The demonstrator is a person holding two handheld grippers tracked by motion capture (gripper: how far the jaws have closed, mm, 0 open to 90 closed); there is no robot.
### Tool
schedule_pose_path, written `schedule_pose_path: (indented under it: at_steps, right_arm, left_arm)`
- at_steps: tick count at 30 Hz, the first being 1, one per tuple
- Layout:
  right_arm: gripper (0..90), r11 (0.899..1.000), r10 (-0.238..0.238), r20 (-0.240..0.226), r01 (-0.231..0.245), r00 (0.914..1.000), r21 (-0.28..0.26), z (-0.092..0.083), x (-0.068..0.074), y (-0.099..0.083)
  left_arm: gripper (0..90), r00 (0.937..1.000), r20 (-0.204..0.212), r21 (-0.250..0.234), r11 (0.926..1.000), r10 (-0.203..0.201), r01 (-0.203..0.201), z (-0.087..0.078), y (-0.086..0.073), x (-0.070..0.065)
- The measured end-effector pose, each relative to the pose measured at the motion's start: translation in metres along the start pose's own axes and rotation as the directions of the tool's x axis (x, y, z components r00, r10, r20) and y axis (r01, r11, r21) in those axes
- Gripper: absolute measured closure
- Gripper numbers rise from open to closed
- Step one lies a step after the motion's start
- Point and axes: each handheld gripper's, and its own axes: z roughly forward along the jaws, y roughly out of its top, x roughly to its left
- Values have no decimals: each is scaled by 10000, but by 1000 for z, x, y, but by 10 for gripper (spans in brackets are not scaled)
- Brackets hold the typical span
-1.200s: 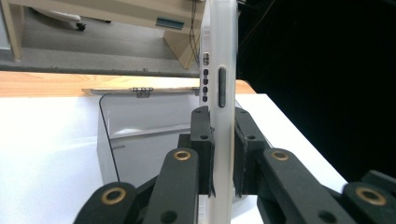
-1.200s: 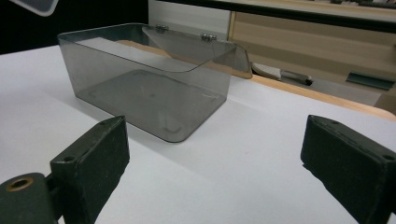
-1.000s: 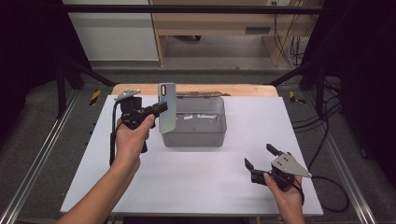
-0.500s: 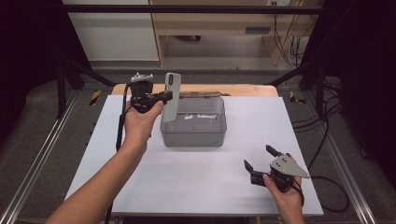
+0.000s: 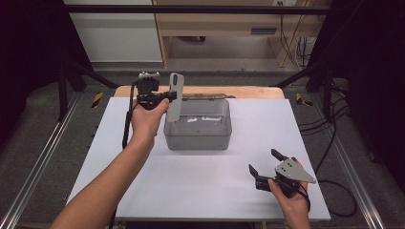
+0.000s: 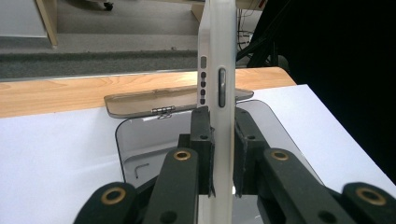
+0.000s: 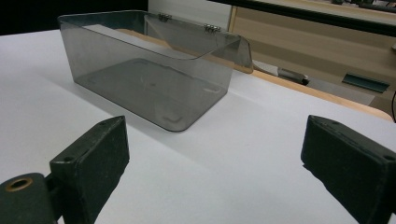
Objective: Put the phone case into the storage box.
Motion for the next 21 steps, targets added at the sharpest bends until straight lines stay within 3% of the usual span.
schedule_pose_path:
  at_steps: [21]
  right_arm:
    - [79,10000,54,-17,-54,10000,-15,0,-1,0]
  left_arm:
    - [806,9986,-331,377,9984,424,-412,13,8,-5]
